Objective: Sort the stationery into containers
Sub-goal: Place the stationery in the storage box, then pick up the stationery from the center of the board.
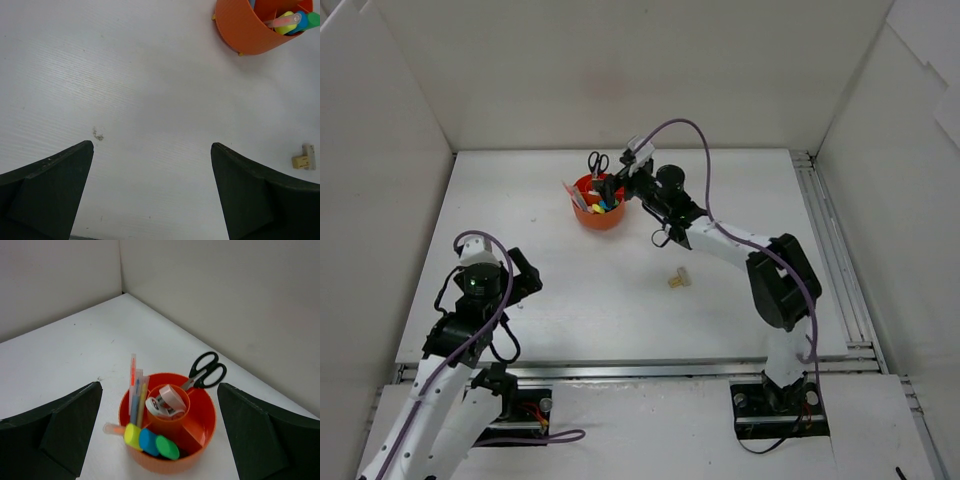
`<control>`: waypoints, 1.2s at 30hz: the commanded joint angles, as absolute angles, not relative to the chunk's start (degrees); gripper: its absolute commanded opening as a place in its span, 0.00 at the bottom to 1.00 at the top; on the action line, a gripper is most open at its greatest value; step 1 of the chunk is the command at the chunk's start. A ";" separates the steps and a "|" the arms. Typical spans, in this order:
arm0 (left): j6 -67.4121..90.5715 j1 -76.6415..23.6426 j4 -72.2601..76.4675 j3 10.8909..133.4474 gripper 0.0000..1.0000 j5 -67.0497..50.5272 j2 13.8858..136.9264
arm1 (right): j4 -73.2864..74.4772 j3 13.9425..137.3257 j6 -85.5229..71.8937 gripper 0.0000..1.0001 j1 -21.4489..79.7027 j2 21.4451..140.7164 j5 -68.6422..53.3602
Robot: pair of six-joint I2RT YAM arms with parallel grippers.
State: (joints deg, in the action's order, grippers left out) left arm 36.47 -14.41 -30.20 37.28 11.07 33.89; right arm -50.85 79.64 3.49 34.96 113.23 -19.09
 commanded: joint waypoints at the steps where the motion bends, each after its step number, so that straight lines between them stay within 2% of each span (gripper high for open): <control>1: 36.83 -14.59 -27.86 41.13 0.99 9.23 34.71 | -50.65 73.51 0.54 0.98 34.63 101.55 -12.41; 3: 36.56 -14.59 -27.34 41.31 1.00 8.53 35.15 | -44.16 70.94 -3.42 0.98 34.54 97.84 -6.61; 9: 35.69 -15.11 -24.62 41.22 0.99 5.19 37.18 | -0.77 71.11 -11.07 0.98 33.58 91.41 9.22; 12: 35.60 -15.12 -23.82 40.52 1.00 3.78 37.53 | 5.51 65.24 -13.62 0.98 32.88 90.35 11.34; 16: 35.16 -15.12 -23.82 40.52 0.99 1.15 37.88 | 7.21 58.99 -17.83 0.98 30.77 88.86 10.82; 22: 34.98 -15.12 -23.64 39.64 1.00 0.70 38.23 | 7.47 57.83 -18.89 0.95 28.65 93.24 5.37; 25: 34.98 -15.12 -23.91 39.64 1.00 0.70 38.32 | 7.56 58.53 -19.42 0.83 28.21 96.06 5.62; 28: 34.89 -15.12 -23.91 39.64 0.99 0.97 38.23 | 7.73 58.89 -19.77 0.75 27.95 97.82 5.19; 36: 34.54 -15.12 -23.47 39.20 0.99 1.58 39.37 | 7.65 60.55 -19.51 0.66 27.95 100.63 1.15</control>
